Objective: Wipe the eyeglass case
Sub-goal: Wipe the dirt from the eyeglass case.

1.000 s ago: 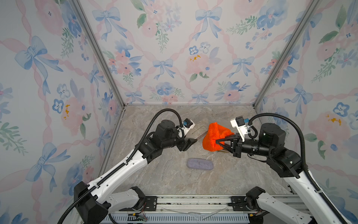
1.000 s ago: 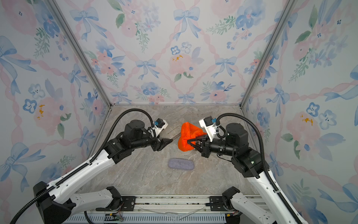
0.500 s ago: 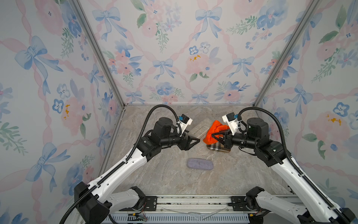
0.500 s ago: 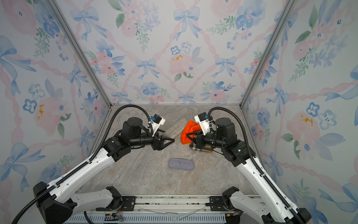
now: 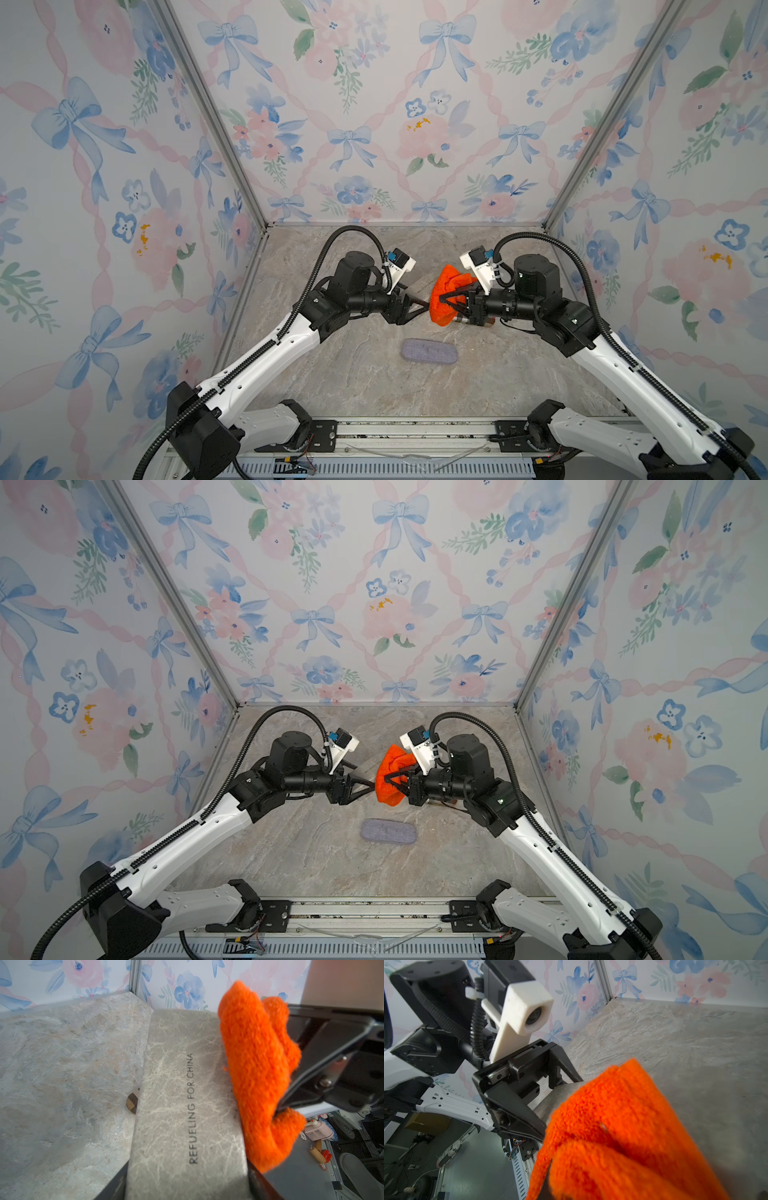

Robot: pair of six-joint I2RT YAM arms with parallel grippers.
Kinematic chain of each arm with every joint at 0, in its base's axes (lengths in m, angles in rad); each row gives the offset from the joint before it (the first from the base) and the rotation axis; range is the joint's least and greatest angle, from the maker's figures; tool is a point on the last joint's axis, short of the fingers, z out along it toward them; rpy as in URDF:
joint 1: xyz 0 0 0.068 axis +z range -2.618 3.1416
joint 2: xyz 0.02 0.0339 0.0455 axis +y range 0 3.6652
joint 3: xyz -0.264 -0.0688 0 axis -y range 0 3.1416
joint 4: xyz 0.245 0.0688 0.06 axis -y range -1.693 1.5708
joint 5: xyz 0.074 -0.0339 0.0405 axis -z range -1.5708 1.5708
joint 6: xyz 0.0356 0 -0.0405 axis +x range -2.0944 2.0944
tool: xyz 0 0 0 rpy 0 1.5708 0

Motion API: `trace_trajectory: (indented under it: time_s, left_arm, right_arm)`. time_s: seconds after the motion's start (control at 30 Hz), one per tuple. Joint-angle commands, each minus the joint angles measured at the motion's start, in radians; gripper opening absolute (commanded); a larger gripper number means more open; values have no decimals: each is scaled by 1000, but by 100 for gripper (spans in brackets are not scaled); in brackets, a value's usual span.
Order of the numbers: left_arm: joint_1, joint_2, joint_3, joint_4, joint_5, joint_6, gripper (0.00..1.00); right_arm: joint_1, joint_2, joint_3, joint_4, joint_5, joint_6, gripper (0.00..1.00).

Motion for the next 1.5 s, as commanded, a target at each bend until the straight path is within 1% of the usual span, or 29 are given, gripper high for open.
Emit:
trace_trajectory:
  time_s: [0.0, 0.13, 0.23, 0.3, 0.33, 0.37, 0.43, 0.5, 0.57, 0.67, 0.77, 0.83, 0.9, 1.07, 1.17, 1.3, 1.4, 1.47]
  left_arm:
    - [-27, -78, -8, 38, 225, 54, 26]
    - [-20, -124, -29, 10, 228, 54, 27]
    - [-12, -134, -31, -53, 188, 85, 27]
    - [11, -134, -39, -52, 194, 88, 27]
    - [25, -134, -46, -30, 198, 78, 26]
    - [41, -135, -54, 6, 200, 56, 25]
    - [83, -138, -77, 108, 238, -9, 24]
    - [109, -146, -89, 182, 268, -41, 25]
    - [115, -136, -70, 175, 295, -30, 26]
    - [114, -111, -37, 107, 334, 29, 26]
    - [114, -112, -39, 62, 387, 79, 26]
    - [113, -119, -52, 49, 420, 102, 26]
    - [113, -128, -67, 45, 430, 123, 26]
    - [117, -126, -66, 45, 368, 148, 26]
    - [119, -101, -55, 46, 351, 145, 25]
    - [139, -87, -59, 47, 299, 137, 26]
    - [183, -99, -75, 50, 250, 129, 25]
    - [203, -103, -80, 68, 233, 111, 24]
  right_arm:
    - [-133, 20, 43, 12, 8, -24, 0]
    - [-222, 7, 69, 5, -57, -1, 0]
    - [-262, -21, 53, 64, -142, 66, 0]
    - [-280, -45, 38, 100, -176, 111, 0]
    - [-289, -55, 32, 111, -212, 125, 0]
    - [-294, -67, 31, 109, -221, 130, 0]
    - [-303, -85, 28, 90, -226, 120, 0]
    - [-313, -101, 23, 80, -240, 111, 0]
    - [-326, -113, 19, 80, -263, 109, 0]
    - [-338, -109, 22, 112, -308, 135, 0]
    - [-335, -81, 22, 184, -394, 198, 0]
    - [-324, -60, 21, 203, -410, 215, 0]
    - [-302, -39, 10, 225, -417, 227, 0]
    - [-200, 17, -78, 410, -425, 359, 0]
    - [-151, 49, -100, 419, -396, 368, 0]
    - [-151, 50, -114, 420, -375, 383, 0]
    - [-170, 20, -102, 375, -372, 381, 0]
    - [-178, 12, -91, 336, -391, 376, 0]
